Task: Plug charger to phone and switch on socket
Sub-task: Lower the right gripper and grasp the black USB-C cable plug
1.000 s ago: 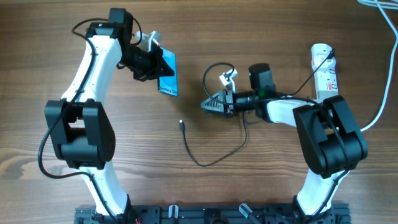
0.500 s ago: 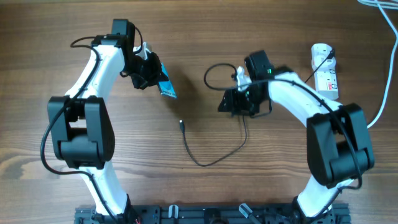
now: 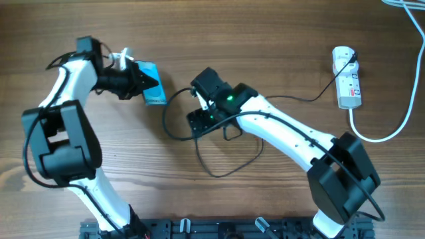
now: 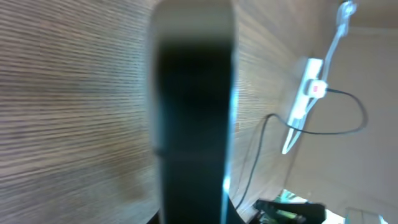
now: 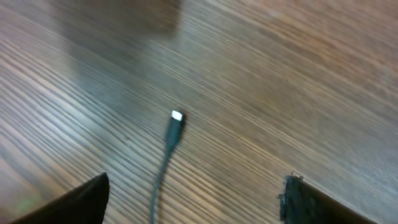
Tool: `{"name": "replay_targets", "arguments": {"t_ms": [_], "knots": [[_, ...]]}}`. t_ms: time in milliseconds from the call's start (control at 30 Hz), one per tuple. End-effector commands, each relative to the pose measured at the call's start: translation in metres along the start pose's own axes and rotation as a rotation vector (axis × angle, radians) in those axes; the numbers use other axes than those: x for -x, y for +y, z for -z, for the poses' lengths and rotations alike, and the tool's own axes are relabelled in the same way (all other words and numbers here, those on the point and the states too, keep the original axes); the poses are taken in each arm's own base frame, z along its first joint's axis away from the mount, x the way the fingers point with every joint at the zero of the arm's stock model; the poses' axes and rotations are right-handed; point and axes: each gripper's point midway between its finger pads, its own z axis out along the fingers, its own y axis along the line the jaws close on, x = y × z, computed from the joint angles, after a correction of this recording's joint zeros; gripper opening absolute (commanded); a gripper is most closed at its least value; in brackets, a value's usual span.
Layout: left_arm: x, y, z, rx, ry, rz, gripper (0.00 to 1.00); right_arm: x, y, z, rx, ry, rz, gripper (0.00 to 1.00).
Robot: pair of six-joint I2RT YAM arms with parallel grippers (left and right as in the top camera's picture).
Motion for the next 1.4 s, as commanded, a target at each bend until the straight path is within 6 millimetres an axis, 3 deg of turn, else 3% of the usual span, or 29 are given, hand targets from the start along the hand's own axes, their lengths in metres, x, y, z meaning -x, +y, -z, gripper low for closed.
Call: {"name": "replay_targets", "arguments": {"t_ms": [0,33,67,167,300,400,533,667,700,800,900,1000,1067,1133,1233,1367], "knots": [[0.004,-0.011,0.015,-0.144,-0.027,-0.049,0.04,0.002,-0.008,-0.001,-0.087,-0.034,-0.09,0.5],[0.005,-0.01,0.016,-0.145,-0.031,-0.049,0.04,0.001,-0.011,-0.003,-0.113,-0.042,-0.102,0.28],[0.006,-0.011,0.016,-0.145,-0.034,-0.055,0.04,0.0,-0.013,-0.006,-0.131,-0.052,-0.107,0.18],[0.006,-0.013,0.013,-0.145,-0.032,-0.07,0.04,-0.006,-0.009,-0.017,-0.126,-0.058,-0.09,0.12],[0.005,-0.018,0.007,-0.143,-0.025,-0.09,0.04,-0.011,0.003,-0.031,-0.106,-0.074,-0.077,0.22],[0.005,-0.02,0.005,-0.143,-0.022,-0.101,0.04,-0.012,0.015,-0.045,-0.098,-0.093,-0.05,0.37],[0.005,-0.019,0.004,-0.136,-0.022,-0.101,0.04,-0.024,0.017,-0.069,-0.176,-0.077,0.001,0.51],[0.005,-0.019,0.004,-0.136,-0.022,-0.101,0.04,-0.04,0.009,-0.094,-0.217,-0.02,0.014,0.47],[0.005,-0.019,0.004,-0.136,-0.022,-0.101,0.04,-0.041,0.006,-0.095,-0.226,-0.018,0.015,0.44],[0.005,-0.019,0.004,-0.136,-0.022,-0.101,0.04,-0.037,-0.021,-0.082,-0.367,-0.025,0.011,0.2],[0.005,-0.019,0.004,-0.136,-0.023,-0.101,0.04,-0.035,-0.042,-0.067,-0.442,0.016,-0.011,0.17],[0.005,-0.019,0.004,-0.136,-0.023,-0.101,0.04,-0.036,-0.068,-0.061,-0.463,0.063,-0.078,0.18],[0.005,-0.019,0.004,-0.136,-0.023,-0.101,0.04,-0.037,-0.071,-0.064,-0.386,0.097,-0.132,0.22],[0.005,-0.019,0.004,-0.136,-0.023,-0.101,0.04,-0.042,-0.066,-0.067,-0.274,0.149,-0.191,0.4],[0.005,-0.019,0.004,-0.136,-0.023,-0.101,0.04,-0.049,-0.061,-0.067,-0.197,0.196,-0.262,0.58],[0.005,-0.019,0.005,-0.136,-0.023,-0.101,0.04,-0.061,-0.064,-0.064,-0.239,0.226,-0.444,0.57]]}}
